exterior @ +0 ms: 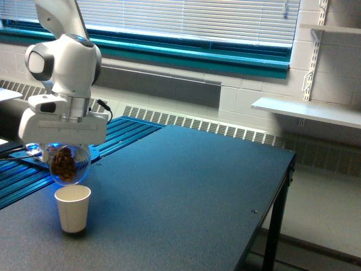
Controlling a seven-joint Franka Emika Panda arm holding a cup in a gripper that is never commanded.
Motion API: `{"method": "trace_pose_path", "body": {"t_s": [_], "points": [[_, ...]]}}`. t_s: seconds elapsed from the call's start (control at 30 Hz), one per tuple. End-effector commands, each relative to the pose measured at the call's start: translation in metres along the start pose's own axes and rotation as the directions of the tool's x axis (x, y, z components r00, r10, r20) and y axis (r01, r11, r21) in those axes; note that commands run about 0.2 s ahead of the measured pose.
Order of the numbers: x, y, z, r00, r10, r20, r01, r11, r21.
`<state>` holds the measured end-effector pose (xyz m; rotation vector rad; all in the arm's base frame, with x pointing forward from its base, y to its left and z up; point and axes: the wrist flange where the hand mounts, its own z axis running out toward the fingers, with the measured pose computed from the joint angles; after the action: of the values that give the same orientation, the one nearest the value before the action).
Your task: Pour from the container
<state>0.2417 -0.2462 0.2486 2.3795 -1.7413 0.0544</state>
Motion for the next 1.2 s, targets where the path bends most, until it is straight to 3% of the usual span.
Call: {"method": "trace_pose_path", "body": {"t_s": [0.03,0.6,1.2], "points": [[-0.003,-0.011,-0.004,0.999,-0.047,0.001,0.047,0.999,-0.004],[-0.003,-0.013,-0.008,0.998,-0.056,0.001,0.056,0.998,-0.019],[-0.002,-0.002,0.0,0.998,-0.056,0.016,0.057,0.997,-0.059]]}}
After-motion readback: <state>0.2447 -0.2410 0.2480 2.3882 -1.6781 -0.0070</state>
